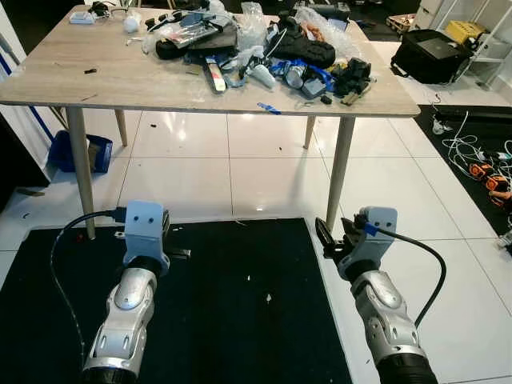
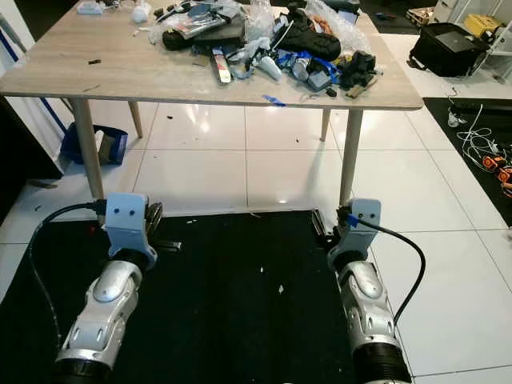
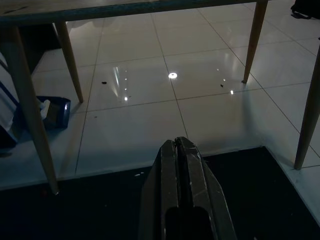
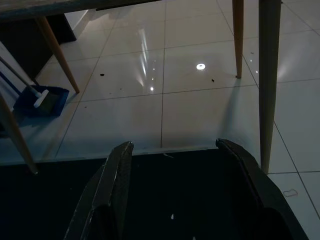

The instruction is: Picking trash to rubbish bin

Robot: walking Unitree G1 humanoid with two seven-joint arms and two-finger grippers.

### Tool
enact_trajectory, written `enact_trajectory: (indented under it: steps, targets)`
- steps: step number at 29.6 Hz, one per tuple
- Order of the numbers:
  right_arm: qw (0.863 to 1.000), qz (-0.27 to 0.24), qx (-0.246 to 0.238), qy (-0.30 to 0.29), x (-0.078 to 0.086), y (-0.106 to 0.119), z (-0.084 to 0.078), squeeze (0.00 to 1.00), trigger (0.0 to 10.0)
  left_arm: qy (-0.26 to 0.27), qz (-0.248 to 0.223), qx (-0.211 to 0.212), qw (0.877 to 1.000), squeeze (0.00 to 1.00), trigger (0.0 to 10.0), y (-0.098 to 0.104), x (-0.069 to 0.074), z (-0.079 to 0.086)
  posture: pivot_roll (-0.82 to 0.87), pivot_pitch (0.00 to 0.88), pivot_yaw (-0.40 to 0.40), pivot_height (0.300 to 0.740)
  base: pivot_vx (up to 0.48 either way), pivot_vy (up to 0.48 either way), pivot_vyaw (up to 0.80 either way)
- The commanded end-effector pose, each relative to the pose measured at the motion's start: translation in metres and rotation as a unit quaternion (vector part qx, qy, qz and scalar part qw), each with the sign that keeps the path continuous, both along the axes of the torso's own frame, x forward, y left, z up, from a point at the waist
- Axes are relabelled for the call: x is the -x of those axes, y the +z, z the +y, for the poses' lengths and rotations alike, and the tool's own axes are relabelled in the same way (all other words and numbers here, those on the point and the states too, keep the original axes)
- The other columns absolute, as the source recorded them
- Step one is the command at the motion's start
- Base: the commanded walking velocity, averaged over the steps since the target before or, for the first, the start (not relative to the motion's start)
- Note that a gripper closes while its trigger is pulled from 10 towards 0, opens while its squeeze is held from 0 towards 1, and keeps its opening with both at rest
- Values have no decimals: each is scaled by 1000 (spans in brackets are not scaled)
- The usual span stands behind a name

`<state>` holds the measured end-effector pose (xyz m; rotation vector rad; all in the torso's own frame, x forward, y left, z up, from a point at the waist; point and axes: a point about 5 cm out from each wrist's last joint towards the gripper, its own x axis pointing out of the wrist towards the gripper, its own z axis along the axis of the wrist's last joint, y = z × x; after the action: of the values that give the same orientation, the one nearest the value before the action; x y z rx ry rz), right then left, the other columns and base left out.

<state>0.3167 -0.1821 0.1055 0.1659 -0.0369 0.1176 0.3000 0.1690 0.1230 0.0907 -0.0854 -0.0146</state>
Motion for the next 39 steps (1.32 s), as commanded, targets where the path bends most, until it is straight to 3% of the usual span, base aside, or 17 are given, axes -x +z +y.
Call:
enact_trajectory:
  steps: [1,39]
  targets:
    - [1000,6,-2,1,2,-2,-1,0,10000,2,4,2,1000,0,10000,-4,2,1,13,138,-42,740,281,0,0]
    - [1000,10,-2,6,1,-3,1,0,10000,1,3,4,1000,0,10000,-2,2,2,14,144,-42,740,300,0,0]
